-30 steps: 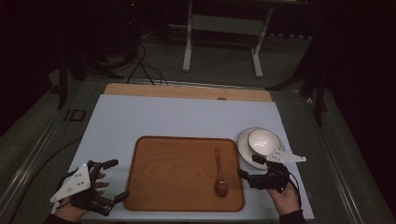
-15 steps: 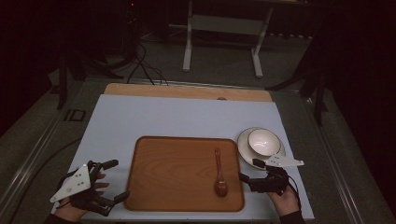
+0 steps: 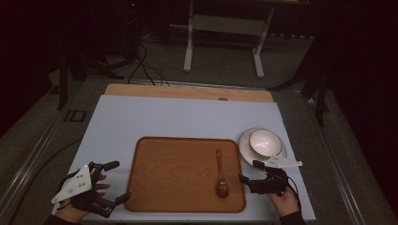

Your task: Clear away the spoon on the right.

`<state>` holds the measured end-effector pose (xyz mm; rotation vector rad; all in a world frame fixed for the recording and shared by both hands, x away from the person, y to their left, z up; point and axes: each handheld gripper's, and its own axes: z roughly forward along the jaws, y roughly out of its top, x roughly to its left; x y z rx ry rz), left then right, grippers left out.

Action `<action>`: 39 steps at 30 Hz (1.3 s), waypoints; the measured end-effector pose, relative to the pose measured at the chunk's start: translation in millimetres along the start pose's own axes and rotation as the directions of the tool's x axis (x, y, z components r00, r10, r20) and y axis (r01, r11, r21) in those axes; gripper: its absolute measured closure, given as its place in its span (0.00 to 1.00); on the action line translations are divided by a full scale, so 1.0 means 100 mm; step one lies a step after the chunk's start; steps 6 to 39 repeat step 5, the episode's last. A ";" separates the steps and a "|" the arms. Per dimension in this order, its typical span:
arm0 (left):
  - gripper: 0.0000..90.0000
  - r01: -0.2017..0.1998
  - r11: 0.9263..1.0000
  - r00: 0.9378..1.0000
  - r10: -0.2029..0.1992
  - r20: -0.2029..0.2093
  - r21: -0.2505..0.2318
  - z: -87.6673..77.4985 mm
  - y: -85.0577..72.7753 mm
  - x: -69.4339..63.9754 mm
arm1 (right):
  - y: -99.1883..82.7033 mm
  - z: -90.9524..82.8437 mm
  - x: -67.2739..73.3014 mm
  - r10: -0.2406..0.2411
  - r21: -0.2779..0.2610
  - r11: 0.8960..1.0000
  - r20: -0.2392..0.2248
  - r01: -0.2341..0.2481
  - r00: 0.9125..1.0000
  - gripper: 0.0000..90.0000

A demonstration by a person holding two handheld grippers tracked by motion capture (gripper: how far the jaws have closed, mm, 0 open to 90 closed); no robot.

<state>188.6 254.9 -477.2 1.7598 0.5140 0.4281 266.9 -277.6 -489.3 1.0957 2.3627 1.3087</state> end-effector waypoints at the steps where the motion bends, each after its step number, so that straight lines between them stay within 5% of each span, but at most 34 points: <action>1: 0.00 0.001 1.000 1.000 -0.001 0.000 -0.001 0.00 0.00 0.00 | 0.00 0.00 0.00 0.002 0.000 1.000 0.001 -0.002 1.000 0.16; 39: 0.00 0.003 1.000 1.000 -0.003 -0.001 -0.002 0.00 0.00 0.00 | 0.00 -0.01 0.00 0.004 -0.003 1.000 0.004 -0.004 1.000 0.16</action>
